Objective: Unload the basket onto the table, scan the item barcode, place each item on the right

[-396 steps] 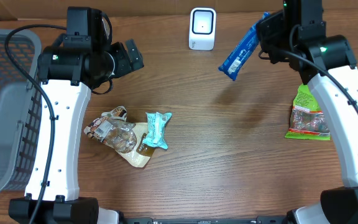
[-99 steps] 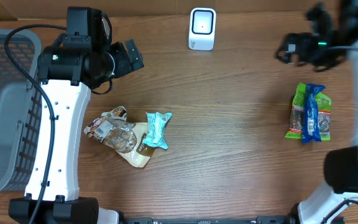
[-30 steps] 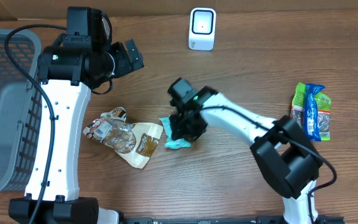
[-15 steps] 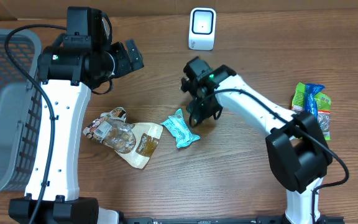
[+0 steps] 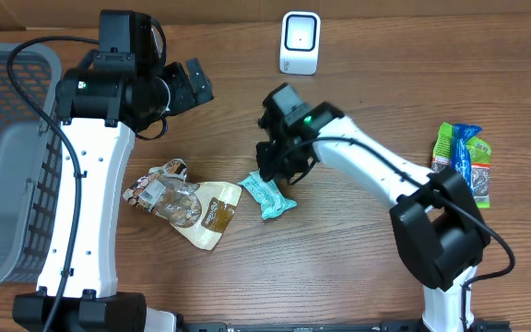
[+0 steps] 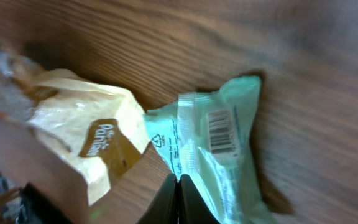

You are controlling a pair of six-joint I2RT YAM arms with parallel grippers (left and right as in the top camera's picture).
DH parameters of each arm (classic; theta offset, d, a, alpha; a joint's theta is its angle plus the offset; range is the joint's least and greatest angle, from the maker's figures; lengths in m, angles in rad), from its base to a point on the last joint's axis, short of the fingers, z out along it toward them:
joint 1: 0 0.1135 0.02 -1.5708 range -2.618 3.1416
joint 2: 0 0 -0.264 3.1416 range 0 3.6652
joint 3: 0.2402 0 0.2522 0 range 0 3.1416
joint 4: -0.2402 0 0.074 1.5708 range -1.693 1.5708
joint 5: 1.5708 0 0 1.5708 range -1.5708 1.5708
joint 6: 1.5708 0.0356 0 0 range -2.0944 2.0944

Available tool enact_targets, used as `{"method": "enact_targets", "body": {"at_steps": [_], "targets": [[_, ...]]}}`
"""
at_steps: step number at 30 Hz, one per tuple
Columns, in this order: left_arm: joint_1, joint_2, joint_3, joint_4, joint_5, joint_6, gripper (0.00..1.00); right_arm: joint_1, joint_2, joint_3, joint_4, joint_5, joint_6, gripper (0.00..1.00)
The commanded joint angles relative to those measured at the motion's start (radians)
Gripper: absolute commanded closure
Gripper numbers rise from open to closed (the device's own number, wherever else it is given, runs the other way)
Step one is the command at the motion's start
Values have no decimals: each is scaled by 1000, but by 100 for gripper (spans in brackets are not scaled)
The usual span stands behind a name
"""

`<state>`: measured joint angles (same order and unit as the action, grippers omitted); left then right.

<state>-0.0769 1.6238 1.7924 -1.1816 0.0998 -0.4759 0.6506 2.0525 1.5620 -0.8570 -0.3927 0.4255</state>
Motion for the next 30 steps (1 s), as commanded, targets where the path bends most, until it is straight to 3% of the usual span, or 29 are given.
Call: {"method": "enact_targets", "body": {"at_steps": [1, 8, 13, 22, 27, 30], "targets": [[-2, 9, 3, 4, -6, -3, 0, 18, -31, -58, 39, 67, 160, 96], [-2, 9, 3, 4, -6, -3, 0, 31, -31, -203, 128, 93, 337, 96], [-2, 9, 3, 4, -6, -3, 0, 13, -31, -206, 127, 64, 316, 96], [-2, 9, 3, 4, -6, -3, 0, -65, -31, -65, -111, 0, -308, 96], [-2, 9, 3, 4, -6, -3, 0, -80, -31, -39, -133, 296, -618, 96], [-2, 9, 3, 4, -6, -3, 0, -80, -35, -23, -116, 399, -628, 96]]}}
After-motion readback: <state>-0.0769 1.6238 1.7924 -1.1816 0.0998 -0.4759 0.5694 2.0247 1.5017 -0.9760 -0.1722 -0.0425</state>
